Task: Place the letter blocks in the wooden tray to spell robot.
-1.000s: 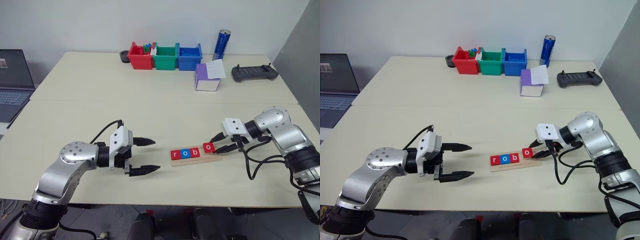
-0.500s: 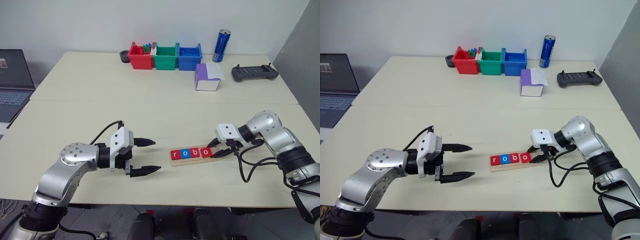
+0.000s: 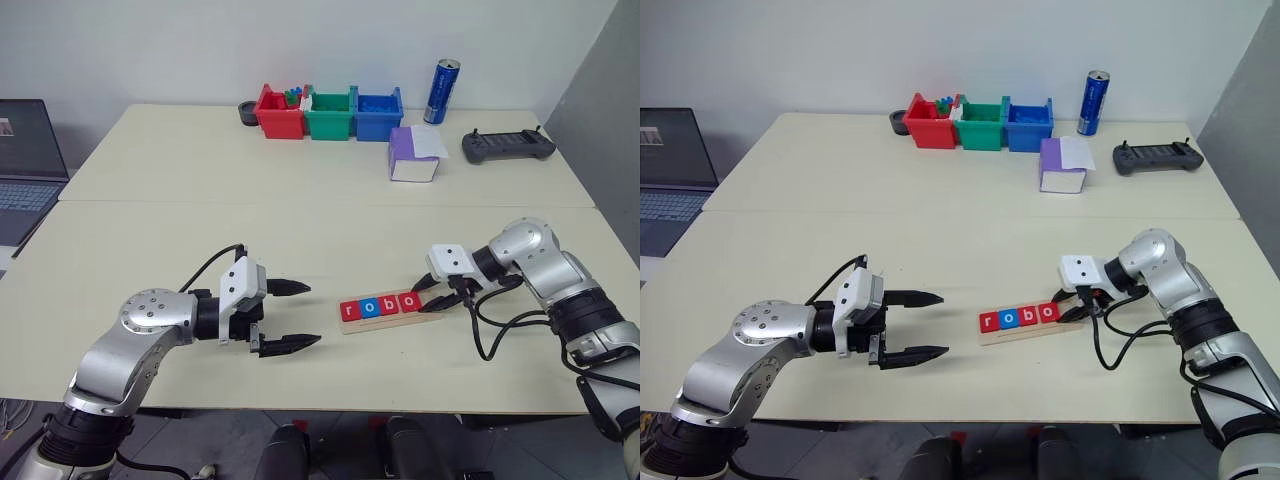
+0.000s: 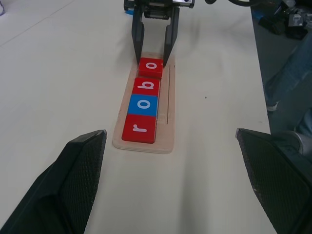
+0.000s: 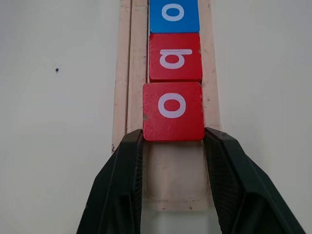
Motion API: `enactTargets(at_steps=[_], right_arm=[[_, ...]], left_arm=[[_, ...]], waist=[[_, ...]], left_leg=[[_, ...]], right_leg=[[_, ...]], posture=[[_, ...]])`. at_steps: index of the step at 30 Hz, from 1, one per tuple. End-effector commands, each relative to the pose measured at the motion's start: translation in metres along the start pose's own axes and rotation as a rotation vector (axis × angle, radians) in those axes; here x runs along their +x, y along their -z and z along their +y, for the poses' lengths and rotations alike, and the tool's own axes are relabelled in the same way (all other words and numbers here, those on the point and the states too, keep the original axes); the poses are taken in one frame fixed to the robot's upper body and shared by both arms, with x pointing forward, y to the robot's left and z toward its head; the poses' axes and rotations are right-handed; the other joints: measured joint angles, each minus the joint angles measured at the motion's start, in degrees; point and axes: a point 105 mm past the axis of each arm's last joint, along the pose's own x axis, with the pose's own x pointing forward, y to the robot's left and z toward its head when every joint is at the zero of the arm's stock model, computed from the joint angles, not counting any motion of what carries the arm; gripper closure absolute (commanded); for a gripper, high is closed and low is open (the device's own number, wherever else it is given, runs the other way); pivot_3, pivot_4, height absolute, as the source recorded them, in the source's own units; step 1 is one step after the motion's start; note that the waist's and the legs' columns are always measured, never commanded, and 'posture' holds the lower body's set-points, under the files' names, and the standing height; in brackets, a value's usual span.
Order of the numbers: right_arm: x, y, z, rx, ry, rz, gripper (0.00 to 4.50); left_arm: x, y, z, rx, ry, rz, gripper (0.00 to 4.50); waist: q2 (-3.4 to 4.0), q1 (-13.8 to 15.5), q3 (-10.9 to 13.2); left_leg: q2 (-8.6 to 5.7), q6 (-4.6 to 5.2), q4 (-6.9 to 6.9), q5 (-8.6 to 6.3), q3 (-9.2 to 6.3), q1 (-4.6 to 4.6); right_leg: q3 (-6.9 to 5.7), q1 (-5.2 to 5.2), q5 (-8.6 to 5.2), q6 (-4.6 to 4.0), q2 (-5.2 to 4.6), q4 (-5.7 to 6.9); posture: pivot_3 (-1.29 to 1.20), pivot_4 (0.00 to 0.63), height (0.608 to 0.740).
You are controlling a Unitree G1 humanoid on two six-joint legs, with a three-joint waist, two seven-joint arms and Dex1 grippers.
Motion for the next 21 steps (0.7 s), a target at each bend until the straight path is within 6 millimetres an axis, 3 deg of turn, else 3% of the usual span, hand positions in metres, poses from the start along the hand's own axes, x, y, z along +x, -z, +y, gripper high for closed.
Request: enactTargets(at_steps=[1, 21], right_arm=[[-0.0063, -0.0069, -0.0063, -0.031, 0.008, 0.0, 3.05], [-0.0054, -0.0059, 0.0013, -0.028, -0.032, 0.004, 3.05]], left_arm=[[-0.0023, -0.011, -0.0002, 0.048, -0.008, -0.024, 0.0], [-0.0024, -0.0103, 0.0004, 0.048, -0.009, -0.025, 0.0]], waist=[[0.0, 0.0, 0.0], [0.0, 0.0, 0.0]], left_leg=[[0.0, 0.0, 0.0, 0.0, 0.0, 0.0], [0.0, 0.0, 0.0, 0.0, 0.0, -0.01]], right_leg=[[0.0, 0.0, 0.0, 0.0, 0.0, 0.0], [0.0, 0.0, 0.0, 0.0, 0.0, -0.01]], posture=[[0.0, 0.15, 0.74], [0.0, 0.15, 0.74]])
